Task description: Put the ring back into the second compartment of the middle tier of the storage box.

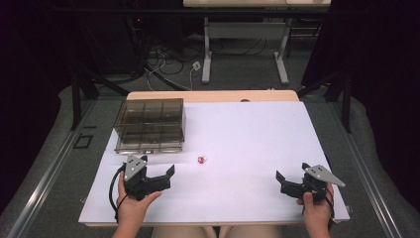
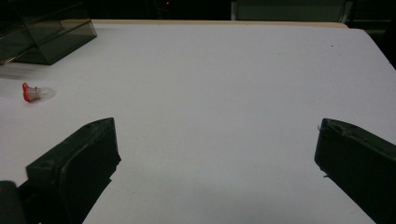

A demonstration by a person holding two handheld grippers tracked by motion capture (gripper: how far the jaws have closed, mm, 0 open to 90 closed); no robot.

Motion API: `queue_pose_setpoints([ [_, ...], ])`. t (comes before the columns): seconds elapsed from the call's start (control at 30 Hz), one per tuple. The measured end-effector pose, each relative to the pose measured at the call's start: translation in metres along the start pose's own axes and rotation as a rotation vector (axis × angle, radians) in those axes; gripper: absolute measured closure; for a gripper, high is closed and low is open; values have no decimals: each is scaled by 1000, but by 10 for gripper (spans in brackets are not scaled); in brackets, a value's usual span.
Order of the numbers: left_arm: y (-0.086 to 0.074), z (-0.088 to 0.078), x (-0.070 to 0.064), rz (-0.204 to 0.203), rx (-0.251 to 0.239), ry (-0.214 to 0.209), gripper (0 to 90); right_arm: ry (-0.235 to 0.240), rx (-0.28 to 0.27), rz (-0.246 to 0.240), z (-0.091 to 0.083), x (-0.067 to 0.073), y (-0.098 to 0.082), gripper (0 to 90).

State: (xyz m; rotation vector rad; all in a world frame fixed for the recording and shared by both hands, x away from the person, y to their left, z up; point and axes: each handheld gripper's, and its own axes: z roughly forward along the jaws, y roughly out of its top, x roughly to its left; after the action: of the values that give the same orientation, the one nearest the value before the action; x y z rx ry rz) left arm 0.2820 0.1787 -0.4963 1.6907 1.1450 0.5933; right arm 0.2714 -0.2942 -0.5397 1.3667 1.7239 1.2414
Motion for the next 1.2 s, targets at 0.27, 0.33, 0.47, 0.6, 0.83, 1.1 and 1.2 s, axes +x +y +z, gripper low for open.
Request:
queue_pose_setpoints([
  [0.27, 12, 14, -11, 52, 57, -34, 3, 5, 4, -4, 1, 0, -1, 0],
  [0.33, 14, 18, -14, 65, 72, -43, 3, 8, 1, -1, 2, 0, -1, 0],
  [0.47, 19, 25, -21, 100, 93, -60, 3, 7, 5, -2, 1, 0, -1, 0],
  [0.6, 23, 32, -26, 118, 105, -70, 3, 5, -2, -3, 2, -1, -1, 0],
  [0.83, 29, 41, -35, 149, 126, -82, 3, 2, -2, -1, 2, -1, -1, 0],
  [1.1, 30, 49, -40, 151, 140, -88, 3, 2, 0, 3, 1, -2, -1, 0],
  [1.2, 30, 52, -41, 153, 147, -89, 3, 3, 1, 3, 1, -3, -1, 0],
])
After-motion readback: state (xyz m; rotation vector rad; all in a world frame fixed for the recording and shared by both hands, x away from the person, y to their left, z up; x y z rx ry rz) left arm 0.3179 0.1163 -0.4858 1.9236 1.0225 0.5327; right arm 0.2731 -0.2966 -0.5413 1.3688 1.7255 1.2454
